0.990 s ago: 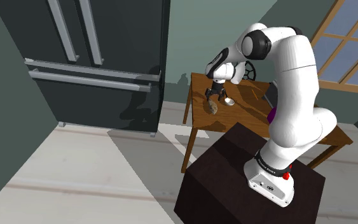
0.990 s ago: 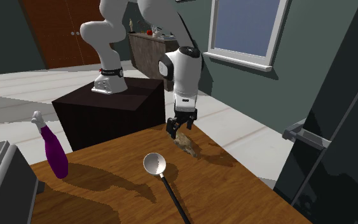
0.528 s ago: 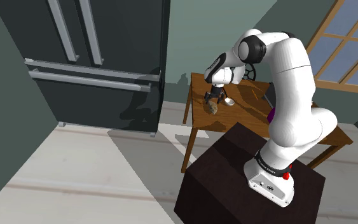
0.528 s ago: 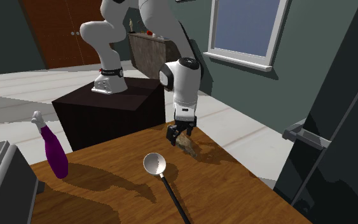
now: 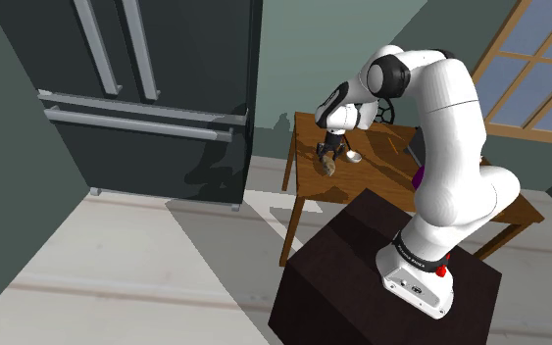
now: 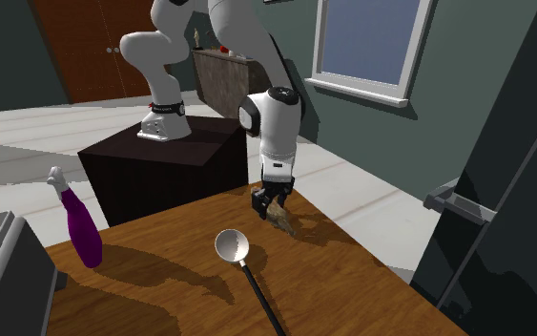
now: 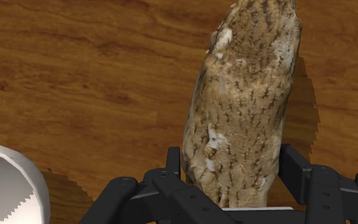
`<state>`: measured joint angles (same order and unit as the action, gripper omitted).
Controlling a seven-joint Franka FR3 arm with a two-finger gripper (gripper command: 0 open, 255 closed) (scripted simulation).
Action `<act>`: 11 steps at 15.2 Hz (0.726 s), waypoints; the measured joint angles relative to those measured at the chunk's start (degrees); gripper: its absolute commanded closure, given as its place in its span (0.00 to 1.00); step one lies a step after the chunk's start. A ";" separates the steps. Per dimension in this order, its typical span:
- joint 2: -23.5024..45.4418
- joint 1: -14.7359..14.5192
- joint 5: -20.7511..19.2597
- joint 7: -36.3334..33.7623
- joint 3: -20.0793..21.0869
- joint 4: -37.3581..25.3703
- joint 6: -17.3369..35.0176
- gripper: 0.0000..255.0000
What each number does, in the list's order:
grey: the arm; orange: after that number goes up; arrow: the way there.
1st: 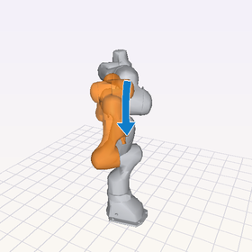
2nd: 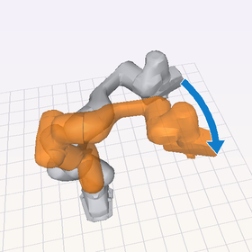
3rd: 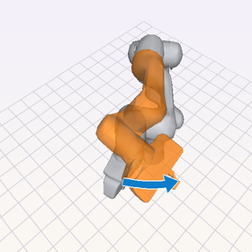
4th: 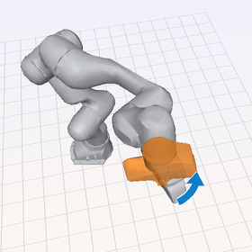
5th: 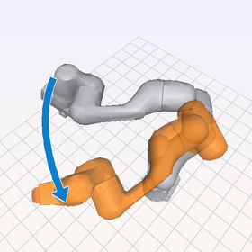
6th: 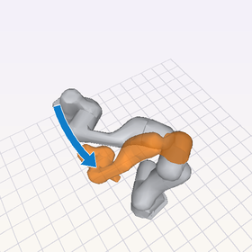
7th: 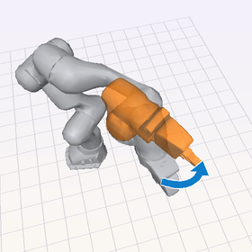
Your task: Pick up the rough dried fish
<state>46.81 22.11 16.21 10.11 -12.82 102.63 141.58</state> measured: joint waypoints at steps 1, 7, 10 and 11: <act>0.02 0.00 -0.01 -0.01 -0.01 -0.04 -0.03 1.00; -2.58 -0.46 -0.56 -0.21 -0.60 1.18 -1.57 1.00; -4.64 -0.90 -1.01 -0.51 -1.09 2.12 -2.69 1.00; -5.13 -0.95 -1.16 -0.55 -1.24 2.17 -3.13 1.00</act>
<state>41.68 21.16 15.06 9.56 -14.06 104.80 138.45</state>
